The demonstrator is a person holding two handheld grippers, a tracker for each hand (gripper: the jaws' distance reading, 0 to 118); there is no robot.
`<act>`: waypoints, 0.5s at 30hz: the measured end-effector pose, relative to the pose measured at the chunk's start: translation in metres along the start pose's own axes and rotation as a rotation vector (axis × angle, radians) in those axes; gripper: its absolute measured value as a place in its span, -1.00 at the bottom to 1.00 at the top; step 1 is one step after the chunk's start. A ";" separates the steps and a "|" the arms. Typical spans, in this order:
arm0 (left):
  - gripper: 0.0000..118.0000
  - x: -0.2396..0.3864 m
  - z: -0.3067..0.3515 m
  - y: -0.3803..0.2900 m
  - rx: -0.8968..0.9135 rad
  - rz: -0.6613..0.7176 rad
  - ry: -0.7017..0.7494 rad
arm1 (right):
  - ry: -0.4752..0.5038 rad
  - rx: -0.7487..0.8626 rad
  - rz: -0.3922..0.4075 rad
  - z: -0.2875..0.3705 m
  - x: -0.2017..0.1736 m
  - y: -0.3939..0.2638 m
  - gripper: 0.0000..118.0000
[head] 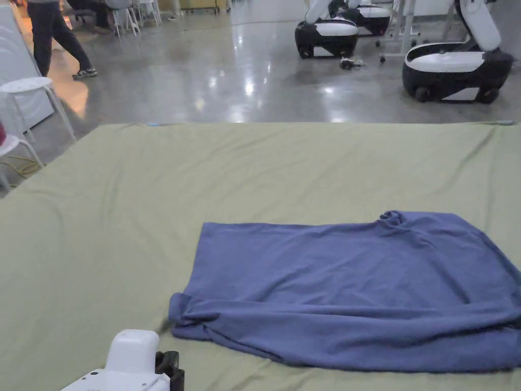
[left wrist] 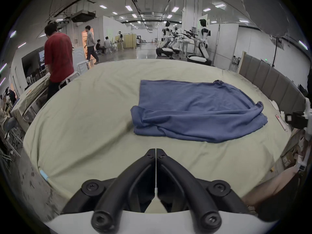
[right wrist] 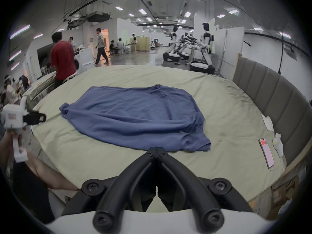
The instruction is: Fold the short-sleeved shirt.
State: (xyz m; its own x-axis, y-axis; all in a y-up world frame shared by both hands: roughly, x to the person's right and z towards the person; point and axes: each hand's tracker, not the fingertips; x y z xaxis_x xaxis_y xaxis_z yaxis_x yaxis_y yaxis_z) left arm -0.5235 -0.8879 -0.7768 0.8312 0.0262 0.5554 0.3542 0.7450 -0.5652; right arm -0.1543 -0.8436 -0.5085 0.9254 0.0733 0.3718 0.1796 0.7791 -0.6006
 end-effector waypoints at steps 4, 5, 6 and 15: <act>0.31 -0.006 -0.058 0.024 -0.070 -0.028 0.006 | 0.024 -0.011 0.013 0.001 -0.011 0.000 -0.99; 0.57 -0.007 -0.072 0.031 -0.069 -0.021 0.016 | 0.027 -0.014 0.019 0.001 -0.013 0.000 -0.99; 0.60 -0.007 -0.085 0.037 -0.073 -0.017 0.028 | 0.028 -0.016 0.024 0.001 -0.015 0.000 -0.99; -0.83 0.002 -0.142 0.052 -0.123 -0.008 -0.003 | 0.024 -0.043 0.018 -0.009 -0.004 0.000 -0.99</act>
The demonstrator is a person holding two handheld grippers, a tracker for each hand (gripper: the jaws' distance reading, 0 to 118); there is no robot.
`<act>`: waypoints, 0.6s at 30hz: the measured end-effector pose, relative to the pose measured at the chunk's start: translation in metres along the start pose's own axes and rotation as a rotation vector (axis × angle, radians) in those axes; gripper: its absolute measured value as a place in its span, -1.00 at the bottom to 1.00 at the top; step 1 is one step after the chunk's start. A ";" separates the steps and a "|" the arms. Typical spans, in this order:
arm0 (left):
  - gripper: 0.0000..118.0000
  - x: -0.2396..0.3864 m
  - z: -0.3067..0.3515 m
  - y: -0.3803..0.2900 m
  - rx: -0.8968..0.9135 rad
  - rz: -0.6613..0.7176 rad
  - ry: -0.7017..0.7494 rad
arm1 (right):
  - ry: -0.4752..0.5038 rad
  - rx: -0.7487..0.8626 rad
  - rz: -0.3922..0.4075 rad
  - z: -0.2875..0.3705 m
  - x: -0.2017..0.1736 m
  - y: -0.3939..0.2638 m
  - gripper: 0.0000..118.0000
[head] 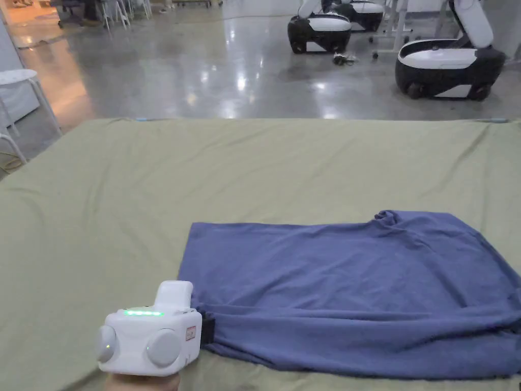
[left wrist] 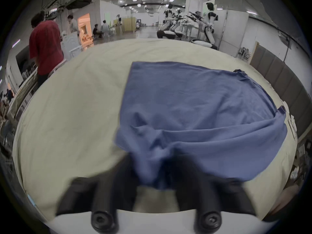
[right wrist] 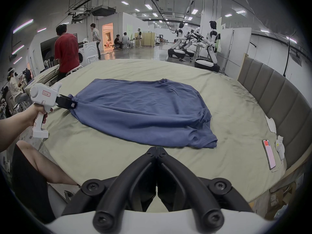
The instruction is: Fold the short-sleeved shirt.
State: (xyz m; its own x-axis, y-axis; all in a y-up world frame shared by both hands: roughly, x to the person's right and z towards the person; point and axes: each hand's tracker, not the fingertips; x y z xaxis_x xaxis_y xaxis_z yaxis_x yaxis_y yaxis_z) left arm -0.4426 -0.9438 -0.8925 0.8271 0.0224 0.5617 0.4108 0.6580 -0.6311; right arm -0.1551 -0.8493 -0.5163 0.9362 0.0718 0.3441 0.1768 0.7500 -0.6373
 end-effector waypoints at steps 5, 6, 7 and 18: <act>-0.83 0.023 0.000 -0.002 -0.016 -0.120 0.013 | -0.009 -0.037 -0.025 -0.016 0.017 -0.005 -0.99; -0.84 0.015 0.004 0.001 -0.016 -0.075 -0.008 | -0.014 -0.040 -0.029 -0.020 0.024 -0.006 -0.99; -0.84 0.013 0.011 0.001 -0.013 -0.047 -0.018 | -0.025 -0.048 -0.033 -0.023 0.029 -0.006 -0.99; -0.84 0.005 0.036 0.013 0.010 -0.008 -0.059 | -0.102 -0.149 -0.229 -0.143 0.129 0.022 0.46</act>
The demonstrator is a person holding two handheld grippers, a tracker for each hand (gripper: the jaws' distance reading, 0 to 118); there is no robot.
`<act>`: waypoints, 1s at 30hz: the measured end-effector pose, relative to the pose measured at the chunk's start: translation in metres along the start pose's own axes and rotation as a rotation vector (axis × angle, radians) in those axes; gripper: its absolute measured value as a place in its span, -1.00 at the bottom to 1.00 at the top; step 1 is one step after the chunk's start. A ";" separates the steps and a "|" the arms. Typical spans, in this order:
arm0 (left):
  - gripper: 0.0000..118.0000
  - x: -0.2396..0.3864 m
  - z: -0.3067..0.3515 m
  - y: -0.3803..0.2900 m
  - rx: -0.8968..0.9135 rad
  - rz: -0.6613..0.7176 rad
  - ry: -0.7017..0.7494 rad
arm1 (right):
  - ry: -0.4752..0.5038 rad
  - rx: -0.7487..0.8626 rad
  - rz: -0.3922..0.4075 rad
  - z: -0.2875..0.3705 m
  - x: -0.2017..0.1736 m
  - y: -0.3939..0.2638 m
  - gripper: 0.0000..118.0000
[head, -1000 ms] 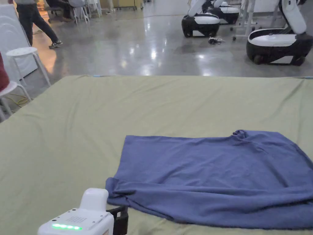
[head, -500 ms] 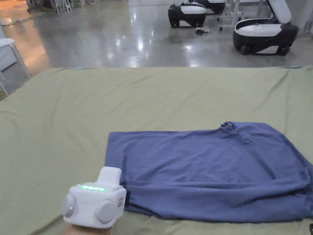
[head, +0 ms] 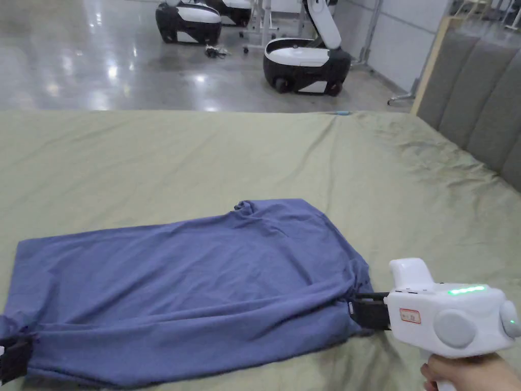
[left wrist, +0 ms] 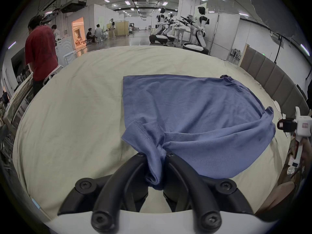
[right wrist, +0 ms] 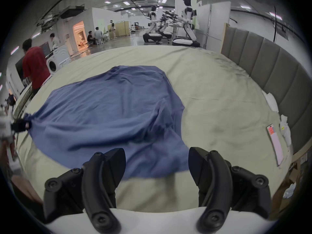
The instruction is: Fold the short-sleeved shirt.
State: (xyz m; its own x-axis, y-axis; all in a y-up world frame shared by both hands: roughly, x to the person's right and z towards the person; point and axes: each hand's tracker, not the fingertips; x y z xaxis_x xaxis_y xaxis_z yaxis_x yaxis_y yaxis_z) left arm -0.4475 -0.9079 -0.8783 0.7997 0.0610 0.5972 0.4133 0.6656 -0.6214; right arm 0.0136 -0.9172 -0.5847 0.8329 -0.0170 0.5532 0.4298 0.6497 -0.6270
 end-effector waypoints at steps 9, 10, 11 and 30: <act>-0.84 -0.006 -0.005 -0.005 -0.049 0.037 -0.016 | 0.076 -0.060 -0.102 -0.037 -0.015 -0.014 -0.84; -0.84 -0.007 -0.007 -0.006 -0.052 0.037 -0.018 | -0.010 -0.060 -0.076 -0.036 -0.022 -0.014 -0.84; -0.84 -0.006 -0.006 -0.006 -0.051 0.033 -0.017 | -0.020 -0.061 -0.018 -0.031 -0.031 -0.016 -0.84; -0.84 -0.030 0.088 -0.037 -0.141 0.074 -0.120 | 0.072 -0.127 -0.029 0.112 -0.023 -0.064 -0.84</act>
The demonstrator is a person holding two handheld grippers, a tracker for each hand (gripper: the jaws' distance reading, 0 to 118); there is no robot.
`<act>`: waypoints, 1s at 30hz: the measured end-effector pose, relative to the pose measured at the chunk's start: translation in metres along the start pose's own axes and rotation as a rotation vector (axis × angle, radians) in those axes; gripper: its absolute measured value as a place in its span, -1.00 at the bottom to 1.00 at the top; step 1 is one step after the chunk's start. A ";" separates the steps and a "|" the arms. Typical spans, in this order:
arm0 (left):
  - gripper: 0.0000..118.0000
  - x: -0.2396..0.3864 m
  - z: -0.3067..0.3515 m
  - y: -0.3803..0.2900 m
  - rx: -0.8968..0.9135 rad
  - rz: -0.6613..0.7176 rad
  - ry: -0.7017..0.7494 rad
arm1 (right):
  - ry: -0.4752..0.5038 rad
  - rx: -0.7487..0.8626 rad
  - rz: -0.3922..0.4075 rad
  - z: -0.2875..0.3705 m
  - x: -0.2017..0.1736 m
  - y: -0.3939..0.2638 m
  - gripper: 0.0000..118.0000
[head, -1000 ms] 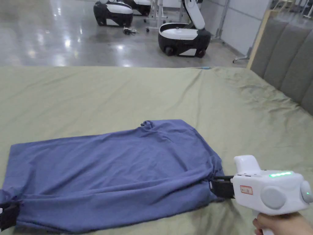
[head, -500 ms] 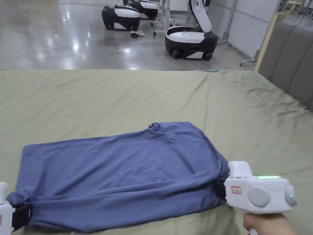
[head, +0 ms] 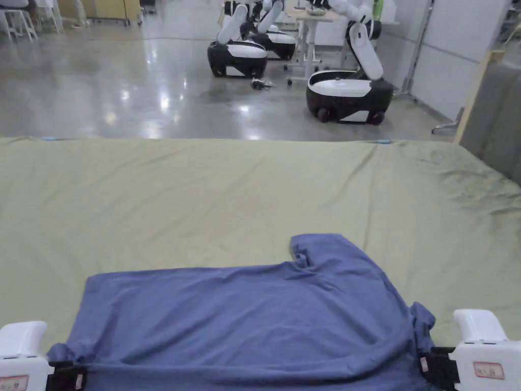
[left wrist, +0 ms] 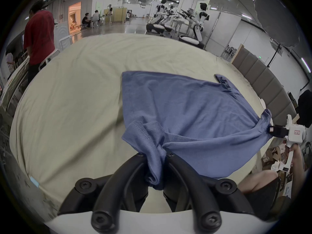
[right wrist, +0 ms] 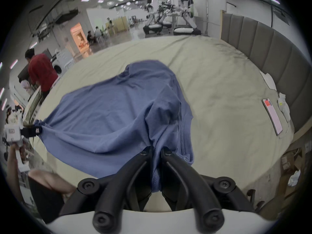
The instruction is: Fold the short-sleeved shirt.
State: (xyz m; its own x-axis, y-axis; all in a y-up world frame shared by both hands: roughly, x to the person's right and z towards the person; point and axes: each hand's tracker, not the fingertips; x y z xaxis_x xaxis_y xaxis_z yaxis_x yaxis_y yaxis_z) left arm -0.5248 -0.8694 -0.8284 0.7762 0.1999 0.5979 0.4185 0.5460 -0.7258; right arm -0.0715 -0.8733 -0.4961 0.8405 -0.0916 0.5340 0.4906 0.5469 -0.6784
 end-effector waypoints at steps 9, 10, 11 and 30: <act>-0.72 -0.002 -0.012 -0.054 -0.091 0.070 0.005 | -0.036 -0.069 0.015 -0.002 0.000 -0.029 -0.84; -0.51 -0.001 -0.014 -0.054 -0.089 0.079 0.022 | -0.026 -0.101 0.000 -0.007 0.002 -0.027 -0.82; -0.05 0.003 -0.011 -0.054 -0.072 0.076 0.067 | -0.041 -0.135 -0.027 -0.011 0.004 -0.028 -0.56; -1.00 0.038 0.073 0.028 0.446 -0.075 0.120 | 0.003 0.551 0.100 0.089 -0.093 0.035 -1.00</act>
State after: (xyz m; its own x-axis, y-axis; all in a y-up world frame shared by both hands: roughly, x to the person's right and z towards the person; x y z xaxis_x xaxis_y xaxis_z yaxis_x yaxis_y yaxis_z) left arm -0.5180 -0.7871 -0.8015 0.8119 0.0653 0.5801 0.2521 0.8570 -0.4494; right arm -0.1528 -0.7718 -0.5245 0.8777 -0.0188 0.4789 0.2164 0.9071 -0.3609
